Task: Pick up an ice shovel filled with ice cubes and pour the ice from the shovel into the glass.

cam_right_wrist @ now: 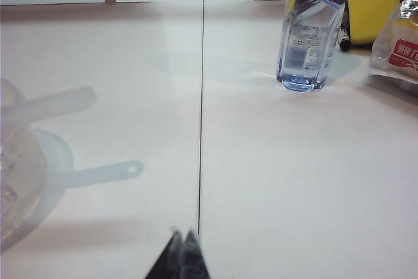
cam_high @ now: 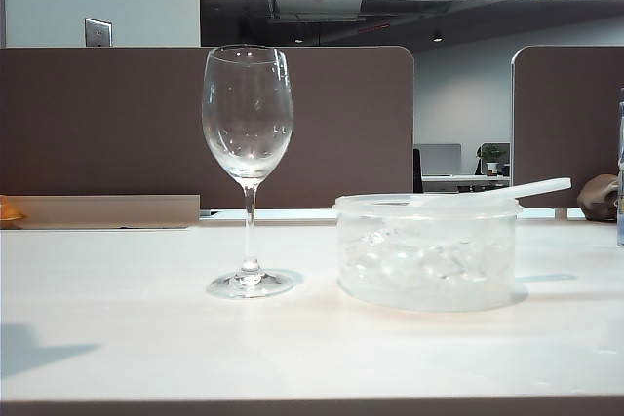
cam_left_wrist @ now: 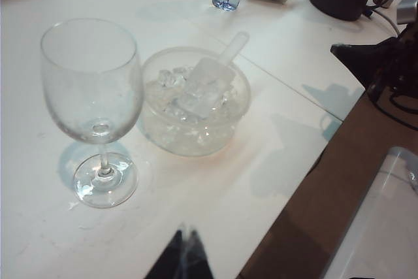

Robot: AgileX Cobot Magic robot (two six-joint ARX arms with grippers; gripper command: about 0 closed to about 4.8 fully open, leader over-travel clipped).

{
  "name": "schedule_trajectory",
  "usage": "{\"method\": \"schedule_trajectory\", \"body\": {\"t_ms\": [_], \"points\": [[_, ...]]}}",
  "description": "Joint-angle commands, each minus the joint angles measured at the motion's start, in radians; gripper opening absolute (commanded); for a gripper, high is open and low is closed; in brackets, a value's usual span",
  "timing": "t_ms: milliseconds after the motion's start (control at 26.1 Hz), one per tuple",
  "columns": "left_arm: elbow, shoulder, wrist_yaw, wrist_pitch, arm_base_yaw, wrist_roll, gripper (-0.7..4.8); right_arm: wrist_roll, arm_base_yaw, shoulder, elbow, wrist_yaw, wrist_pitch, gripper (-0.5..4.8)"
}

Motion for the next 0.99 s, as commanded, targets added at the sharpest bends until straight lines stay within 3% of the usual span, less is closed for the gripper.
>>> {"method": "schedule_trajectory", "body": {"t_ms": [38, 383, 612, 995], "points": [[0.004, -0.001, 0.007, 0.013, -0.001, 0.0, -0.06, 0.004, 0.0, 0.0, -0.007, -0.002, 0.005, 0.0], [0.004, -0.001, 0.007, 0.013, -0.001, 0.0, -0.06, 0.015, 0.0, 0.0, -0.007, -0.007, 0.01, 0.0], [0.004, -0.001, 0.007, 0.013, -0.001, 0.0, -0.06, 0.199, 0.0, 0.0, 0.003, -0.006, 0.018, -0.01], [0.004, -0.001, 0.007, 0.013, -0.001, 0.0, -0.06, 0.287, 0.005, 0.0, 0.279, -0.036, -0.071, -0.02]]}}
